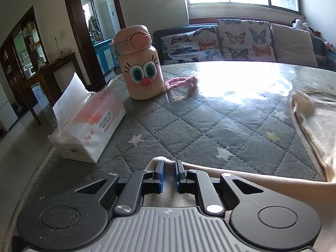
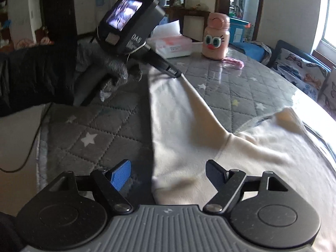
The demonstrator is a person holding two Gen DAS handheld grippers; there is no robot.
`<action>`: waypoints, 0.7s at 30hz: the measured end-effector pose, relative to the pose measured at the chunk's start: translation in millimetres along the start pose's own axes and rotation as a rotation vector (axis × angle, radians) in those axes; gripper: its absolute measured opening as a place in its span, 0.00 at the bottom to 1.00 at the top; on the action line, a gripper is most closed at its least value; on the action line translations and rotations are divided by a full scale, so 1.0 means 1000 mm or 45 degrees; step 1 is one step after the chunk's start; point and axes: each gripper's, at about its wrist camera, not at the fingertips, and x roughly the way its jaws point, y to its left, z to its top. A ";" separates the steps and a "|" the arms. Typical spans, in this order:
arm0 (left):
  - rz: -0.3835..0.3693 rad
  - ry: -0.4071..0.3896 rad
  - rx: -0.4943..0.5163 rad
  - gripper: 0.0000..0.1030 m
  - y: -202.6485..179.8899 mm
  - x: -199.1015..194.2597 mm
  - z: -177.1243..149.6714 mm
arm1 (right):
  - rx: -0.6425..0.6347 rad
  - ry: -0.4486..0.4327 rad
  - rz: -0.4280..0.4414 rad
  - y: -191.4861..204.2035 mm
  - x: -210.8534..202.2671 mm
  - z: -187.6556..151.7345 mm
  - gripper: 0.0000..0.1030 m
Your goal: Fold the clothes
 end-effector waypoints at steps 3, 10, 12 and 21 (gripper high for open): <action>-0.015 -0.017 0.010 0.23 -0.004 -0.011 -0.001 | 0.066 -0.022 -0.038 -0.009 -0.022 -0.009 0.78; -0.146 -0.085 0.076 0.36 -0.034 -0.050 -0.005 | 0.233 0.034 -0.154 -0.039 -0.066 -0.051 0.78; -0.201 -0.101 0.099 0.38 -0.049 -0.061 -0.006 | 0.272 0.067 -0.149 -0.042 -0.073 -0.063 0.78; -0.459 -0.159 0.249 0.45 -0.127 -0.098 -0.008 | 0.316 0.126 -0.083 -0.027 -0.095 -0.103 0.79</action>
